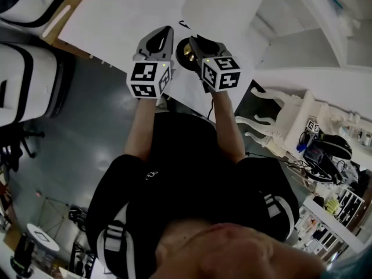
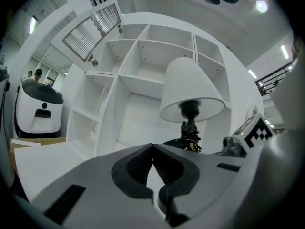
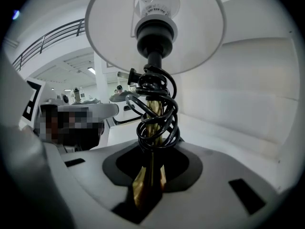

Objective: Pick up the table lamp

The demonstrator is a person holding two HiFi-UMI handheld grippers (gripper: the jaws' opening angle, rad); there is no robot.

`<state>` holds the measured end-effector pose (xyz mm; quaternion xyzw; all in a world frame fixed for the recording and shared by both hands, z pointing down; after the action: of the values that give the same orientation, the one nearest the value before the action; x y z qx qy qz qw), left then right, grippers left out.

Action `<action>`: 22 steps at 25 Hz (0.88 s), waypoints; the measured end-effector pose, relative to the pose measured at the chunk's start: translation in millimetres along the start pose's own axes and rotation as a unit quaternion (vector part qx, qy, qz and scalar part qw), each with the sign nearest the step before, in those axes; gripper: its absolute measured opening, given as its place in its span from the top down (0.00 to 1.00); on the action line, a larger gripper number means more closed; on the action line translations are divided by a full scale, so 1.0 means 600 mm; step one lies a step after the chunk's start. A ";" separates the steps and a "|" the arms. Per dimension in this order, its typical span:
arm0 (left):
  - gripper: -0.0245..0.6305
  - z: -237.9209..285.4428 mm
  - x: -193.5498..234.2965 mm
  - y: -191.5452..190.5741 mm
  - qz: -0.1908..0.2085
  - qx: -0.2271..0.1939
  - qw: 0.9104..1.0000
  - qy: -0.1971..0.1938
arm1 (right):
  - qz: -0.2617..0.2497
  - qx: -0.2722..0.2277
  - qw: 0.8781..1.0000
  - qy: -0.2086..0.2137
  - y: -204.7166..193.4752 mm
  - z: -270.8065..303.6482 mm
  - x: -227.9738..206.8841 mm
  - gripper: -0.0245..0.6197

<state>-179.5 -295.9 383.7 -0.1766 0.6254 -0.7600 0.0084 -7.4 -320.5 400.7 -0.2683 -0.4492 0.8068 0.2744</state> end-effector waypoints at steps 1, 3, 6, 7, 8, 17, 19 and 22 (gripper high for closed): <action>0.95 0.002 0.001 0.004 0.001 -0.001 1.000 0.000 | 0.000 -0.002 1.000 0.002 0.006 -0.001 0.000 0.80; 0.95 0.004 0.001 0.012 0.005 -0.005 1.000 0.000 | -0.002 -0.010 1.000 0.006 0.017 -0.004 0.001 0.80; 0.95 0.011 -0.003 0.021 0.009 -0.010 1.000 -0.002 | -0.004 -0.022 1.000 0.010 0.032 -0.011 -0.002 0.80; 0.95 0.013 -0.005 0.024 0.010 -0.011 1.000 -0.004 | -0.005 -0.025 1.000 0.009 0.036 -0.012 -0.003 0.80; 0.95 0.016 -0.007 0.026 0.011 -0.012 1.000 -0.005 | -0.007 -0.027 1.000 0.008 0.040 -0.014 -0.005 0.80; 0.95 0.036 -0.028 0.040 0.019 -0.017 0.999 -0.024 | -0.008 -0.042 0.999 -0.004 0.053 -0.037 -0.024 0.79; 0.95 0.039 -0.032 0.038 0.020 -0.016 0.999 -0.027 | -0.011 -0.043 0.999 -0.006 0.053 -0.040 -0.026 0.79; 0.95 0.039 -0.034 0.038 0.022 -0.015 0.999 -0.032 | -0.014 -0.044 0.999 -0.009 0.054 -0.040 -0.025 0.79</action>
<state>-158.8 -318.4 360.2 -0.1874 0.6397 -0.7442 0.0425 12.8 -331.2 364.2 -0.2665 -0.4901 0.7849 0.2696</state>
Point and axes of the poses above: the fingertips, and each gripper's own axes: z forward along the fingers, x to its left, y out of its top, the point moved 9 cm from there along -z, backward along the fingers, and after that the axes turned 9 degrees about y, right-handed, at the moved point
